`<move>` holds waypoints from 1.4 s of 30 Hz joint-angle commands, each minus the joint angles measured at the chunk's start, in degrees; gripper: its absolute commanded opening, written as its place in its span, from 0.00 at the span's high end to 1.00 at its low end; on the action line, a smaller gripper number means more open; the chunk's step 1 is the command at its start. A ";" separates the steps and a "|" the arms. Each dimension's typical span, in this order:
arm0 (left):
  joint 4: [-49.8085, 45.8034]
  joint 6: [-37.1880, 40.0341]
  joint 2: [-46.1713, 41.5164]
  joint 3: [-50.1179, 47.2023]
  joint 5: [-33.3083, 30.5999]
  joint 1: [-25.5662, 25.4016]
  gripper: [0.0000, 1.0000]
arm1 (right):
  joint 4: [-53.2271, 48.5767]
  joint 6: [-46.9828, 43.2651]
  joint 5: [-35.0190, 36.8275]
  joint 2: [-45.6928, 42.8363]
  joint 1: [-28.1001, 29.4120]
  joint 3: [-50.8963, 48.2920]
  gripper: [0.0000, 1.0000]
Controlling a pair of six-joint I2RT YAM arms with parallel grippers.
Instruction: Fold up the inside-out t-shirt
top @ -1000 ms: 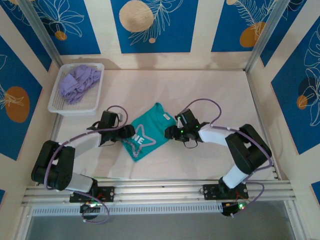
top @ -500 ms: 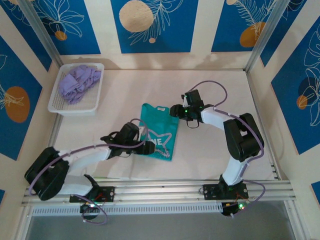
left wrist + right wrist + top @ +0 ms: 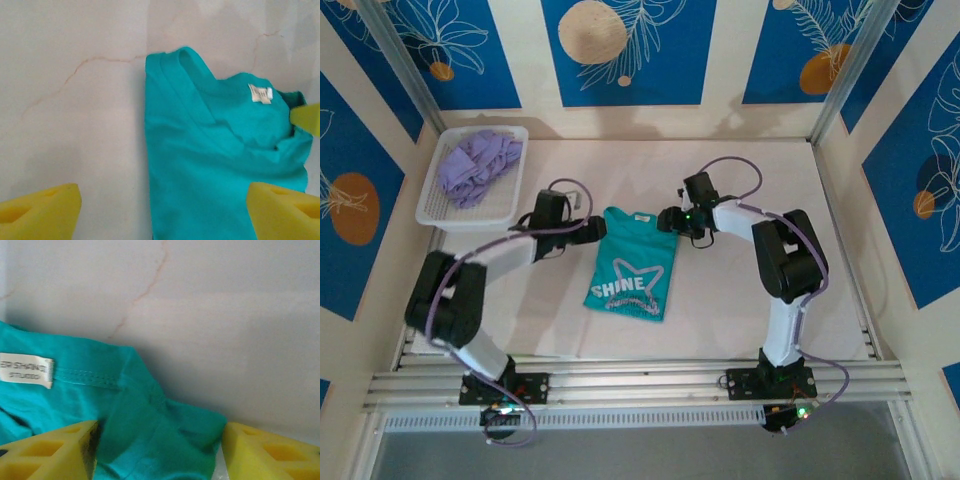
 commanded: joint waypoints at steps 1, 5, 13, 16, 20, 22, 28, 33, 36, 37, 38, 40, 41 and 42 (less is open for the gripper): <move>-0.15 3.59 6.89 7.75 6.60 1.28 0.17 | -3.13 -0.42 -2.33 1.46 0.06 1.94 0.34; -2.35 3.46 15.77 15.55 11.66 1.16 0.21 | -3.48 0.12 -3.70 2.93 0.38 2.45 0.37; -3.66 1.98 23.80 20.71 15.95 0.06 0.29 | -1.79 1.37 -6.58 4.64 0.81 2.97 0.47; -2.48 1.53 23.57 19.49 16.99 -0.03 0.33 | -0.54 1.63 -7.29 4.51 0.89 2.85 0.53; -1.34 1.18 24.07 19.26 18.03 -0.02 0.45 | 1.22 2.07 -7.60 4.59 0.92 3.01 0.63; -1.58 1.22 24.59 19.98 18.16 -0.03 0.52 | 1.42 2.10 -7.35 4.68 0.88 3.42 0.67; -1.72 1.52 25.68 21.77 18.18 0.10 0.75 | 3.33 2.08 -7.01 4.59 0.87 3.55 0.79; -0.37 1.36 26.12 22.73 18.06 0.80 1.00 | 5.34 1.29 -6.70 3.98 0.83 3.59 0.90; 1.56 0.67 25.80 22.66 17.82 1.21 1.00 | 6.95 0.85 -6.59 3.04 0.79 3.34 0.94; 2.35 0.36 25.44 22.58 17.74 1.46 1.00 | 7.40 0.72 -6.52 2.69 0.72 3.30 0.96; 3.09 0.05 25.18 22.49 17.66 1.62 1.00 | 7.70 0.59 -6.38 2.35 0.68 3.32 0.97; 5.04 -0.63 24.28 22.23 17.22 1.93 1.00 | 8.28 -0.01 -5.73 1.55 0.74 3.35 0.98; 5.89 -1.02 23.90 22.16 16.88 1.97 1.00 | 8.49 -0.31 -5.19 1.08 0.59 3.41 0.99; 7.01 -1.41 23.45 22.08 16.54 2.08 1.00 | 8.90 -0.67 -4.50 0.62 0.46 3.46 0.99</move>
